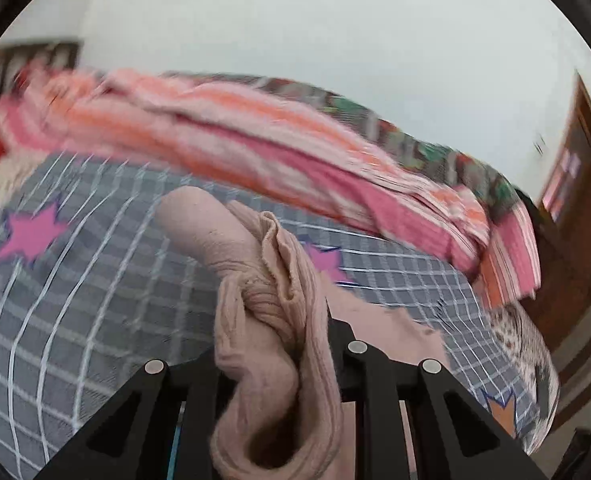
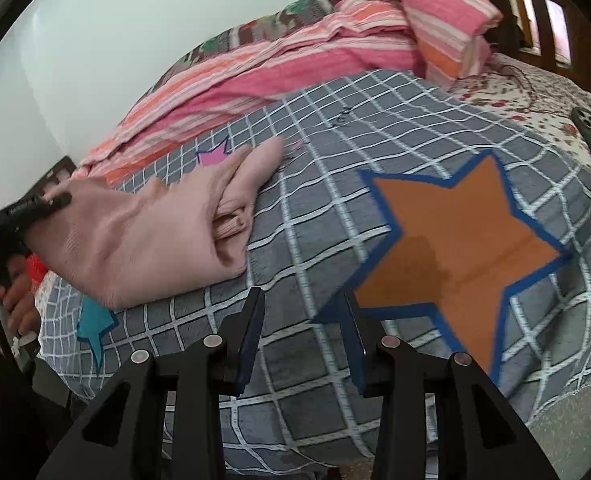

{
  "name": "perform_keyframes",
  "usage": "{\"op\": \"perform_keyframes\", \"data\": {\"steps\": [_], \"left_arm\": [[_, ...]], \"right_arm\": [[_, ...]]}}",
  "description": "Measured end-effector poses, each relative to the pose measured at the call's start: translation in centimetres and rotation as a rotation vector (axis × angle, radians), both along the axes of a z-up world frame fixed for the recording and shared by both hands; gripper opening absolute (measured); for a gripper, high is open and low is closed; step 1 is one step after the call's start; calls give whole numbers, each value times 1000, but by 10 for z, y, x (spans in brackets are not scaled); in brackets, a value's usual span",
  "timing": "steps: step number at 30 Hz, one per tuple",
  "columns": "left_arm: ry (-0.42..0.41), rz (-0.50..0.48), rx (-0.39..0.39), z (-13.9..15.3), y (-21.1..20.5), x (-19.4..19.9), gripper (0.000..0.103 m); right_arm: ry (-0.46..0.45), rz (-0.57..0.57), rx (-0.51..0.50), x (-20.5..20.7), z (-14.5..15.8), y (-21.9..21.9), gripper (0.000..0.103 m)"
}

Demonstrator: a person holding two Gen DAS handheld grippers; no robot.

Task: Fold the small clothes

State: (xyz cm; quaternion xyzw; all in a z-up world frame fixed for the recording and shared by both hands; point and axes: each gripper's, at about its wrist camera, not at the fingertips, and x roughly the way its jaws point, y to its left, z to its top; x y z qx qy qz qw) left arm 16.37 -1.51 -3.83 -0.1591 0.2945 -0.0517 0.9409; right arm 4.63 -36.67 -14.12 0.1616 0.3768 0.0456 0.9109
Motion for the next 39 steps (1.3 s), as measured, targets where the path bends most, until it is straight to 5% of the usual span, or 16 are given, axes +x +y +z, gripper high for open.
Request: {"op": "perform_keyframes", "data": {"steps": [5, 11, 13, 14, 16, 19, 22, 27, 30, 35, 38, 39], "left_arm": [[-12, -148, 72, 17, -87, 7, 18], [161, -366, 177, -44, -189, 12, 19], [154, -378, 226, -59, -198, 6, 21], [133, -390, 233, -57, -198, 1, 24], [145, -473, 169, -49, -190, -1, 47], [165, -544, 22, -33, -164, 0, 49], [82, -540, -51, -8, -124, -10, 58], [25, -459, -7, 3, -75, -13, 62], [73, -346, 61, -11, -52, -3, 62], [190, -329, -6, -45, -31, 13, 61], [224, -321, -26, -59, -24, 17, 61], [228, -322, -38, -61, -22, 18, 61]], "right_arm": [[-14, -35, -8, -8, 9, -17, 39], [-2, -70, -29, -19, 11, -27, 39], [0, -75, -39, -23, 12, -28, 39], [-1, -75, -44, -24, 14, -28, 39], [-6, -67, -48, -24, 17, -27, 39], [-20, -46, -47, -17, 26, -18, 39], [-58, -16, -33, -5, 41, -7, 39], [-124, 60, 41, 25, 66, 20, 46], [-139, 110, 68, 47, 72, 43, 50], [-109, 116, 100, 87, 63, 72, 49], [-72, 82, 33, 113, 51, 83, 34], [-55, 83, -2, 119, 46, 86, 17]]}}
